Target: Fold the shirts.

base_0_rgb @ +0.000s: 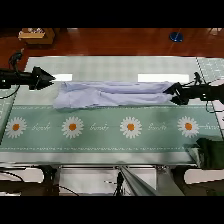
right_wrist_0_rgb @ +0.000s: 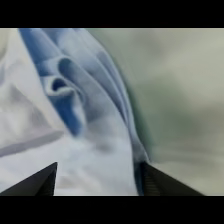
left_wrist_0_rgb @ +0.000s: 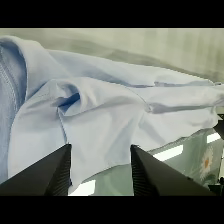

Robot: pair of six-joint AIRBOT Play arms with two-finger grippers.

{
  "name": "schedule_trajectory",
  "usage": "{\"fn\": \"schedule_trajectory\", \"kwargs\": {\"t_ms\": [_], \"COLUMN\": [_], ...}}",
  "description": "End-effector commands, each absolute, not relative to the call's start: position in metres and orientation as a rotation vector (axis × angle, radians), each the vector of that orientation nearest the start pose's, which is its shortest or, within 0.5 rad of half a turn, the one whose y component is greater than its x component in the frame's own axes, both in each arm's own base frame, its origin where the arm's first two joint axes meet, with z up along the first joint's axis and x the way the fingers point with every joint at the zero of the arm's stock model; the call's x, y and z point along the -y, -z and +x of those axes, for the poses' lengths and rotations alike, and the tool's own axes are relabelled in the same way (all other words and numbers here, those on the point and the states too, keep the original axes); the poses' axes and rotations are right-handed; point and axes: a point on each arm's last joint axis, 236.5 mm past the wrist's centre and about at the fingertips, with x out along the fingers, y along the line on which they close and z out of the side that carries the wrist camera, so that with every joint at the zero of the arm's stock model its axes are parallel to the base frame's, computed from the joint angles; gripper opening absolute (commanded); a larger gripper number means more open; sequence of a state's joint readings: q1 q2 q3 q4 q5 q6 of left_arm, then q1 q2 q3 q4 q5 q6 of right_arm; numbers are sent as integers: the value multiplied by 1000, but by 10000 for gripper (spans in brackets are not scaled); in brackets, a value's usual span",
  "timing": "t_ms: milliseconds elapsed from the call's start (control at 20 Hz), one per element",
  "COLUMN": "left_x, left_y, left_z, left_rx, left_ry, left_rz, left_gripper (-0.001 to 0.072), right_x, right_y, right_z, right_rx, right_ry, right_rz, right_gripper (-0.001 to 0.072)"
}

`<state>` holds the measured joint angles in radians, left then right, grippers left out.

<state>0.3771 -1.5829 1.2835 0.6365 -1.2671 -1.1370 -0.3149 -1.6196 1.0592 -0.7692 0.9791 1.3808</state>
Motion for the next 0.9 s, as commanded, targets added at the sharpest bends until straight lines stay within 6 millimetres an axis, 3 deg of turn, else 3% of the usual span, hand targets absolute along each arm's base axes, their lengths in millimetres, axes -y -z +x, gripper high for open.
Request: {"fn": "schedule_trajectory", "kwargs": {"t_ms": [0,50,100,200,250,350,400,600,700,850], "left_x": [20,20,21,26,33,55,72,163,214,284], "left_y": [-15,-15,-16,-20,-26,-46,-57,-87,-85,-79], "left_z": [448,448,447,442,441,442,443,435,421,399], "left_rx": [-1119,-1120,-1124,-1134,-1132,-1107,-1092,-1092,-1130,-1161], "left_ry": [446,447,453,479,504,586,638,843,913,980], "left_rz": [-774,-774,-775,-781,-796,-855,-885,-917,-863,-782], "left_gripper": [459,458,454,315,308,134,125,118,61,54], "right_x": [-44,-48,-51,-49,-47,-44,-44,-58,-64,-69], "right_y": [115,110,100,64,40,-8,-33,-117,-151,-182], "right_z": [438,444,449,456,455,450,445,410,391,360], "right_rx": [-1269,-1242,-1212,-1135,-1094,-1018,-979,-864,-812,-774], "right_ry": [-69,-83,-105,-181,-204,-244,-263,-344,-362,-361], "right_rz": [936,937,946,885,856,814,778,676,654,605], "right_gripper": [374,71,23,22,22,22,22,22,22,21]}}
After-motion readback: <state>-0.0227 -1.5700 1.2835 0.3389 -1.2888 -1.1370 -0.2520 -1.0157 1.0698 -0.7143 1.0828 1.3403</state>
